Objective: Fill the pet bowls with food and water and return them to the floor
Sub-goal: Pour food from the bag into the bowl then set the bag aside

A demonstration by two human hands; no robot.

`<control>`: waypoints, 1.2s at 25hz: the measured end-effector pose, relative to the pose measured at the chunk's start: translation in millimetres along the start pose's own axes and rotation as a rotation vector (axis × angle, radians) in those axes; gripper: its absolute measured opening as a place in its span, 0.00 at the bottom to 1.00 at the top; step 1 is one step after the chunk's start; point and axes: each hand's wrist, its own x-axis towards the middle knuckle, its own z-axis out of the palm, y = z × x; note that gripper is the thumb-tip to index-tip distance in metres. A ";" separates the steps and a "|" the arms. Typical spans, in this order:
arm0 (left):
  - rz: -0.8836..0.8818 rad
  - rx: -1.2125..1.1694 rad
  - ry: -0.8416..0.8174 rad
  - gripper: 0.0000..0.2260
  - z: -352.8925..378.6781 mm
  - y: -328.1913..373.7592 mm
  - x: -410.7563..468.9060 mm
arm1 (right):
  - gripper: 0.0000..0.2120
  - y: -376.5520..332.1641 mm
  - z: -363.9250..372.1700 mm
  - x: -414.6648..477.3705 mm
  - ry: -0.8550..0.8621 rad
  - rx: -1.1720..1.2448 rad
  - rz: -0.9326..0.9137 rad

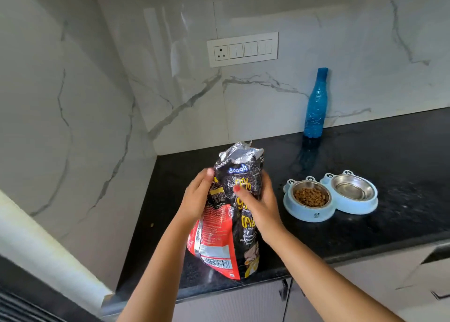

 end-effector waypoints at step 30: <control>-0.073 1.185 0.066 0.30 114.4 33.9 30.3 | 0.49 79.7 -58.7 -5.0 0.086 0.772 0.741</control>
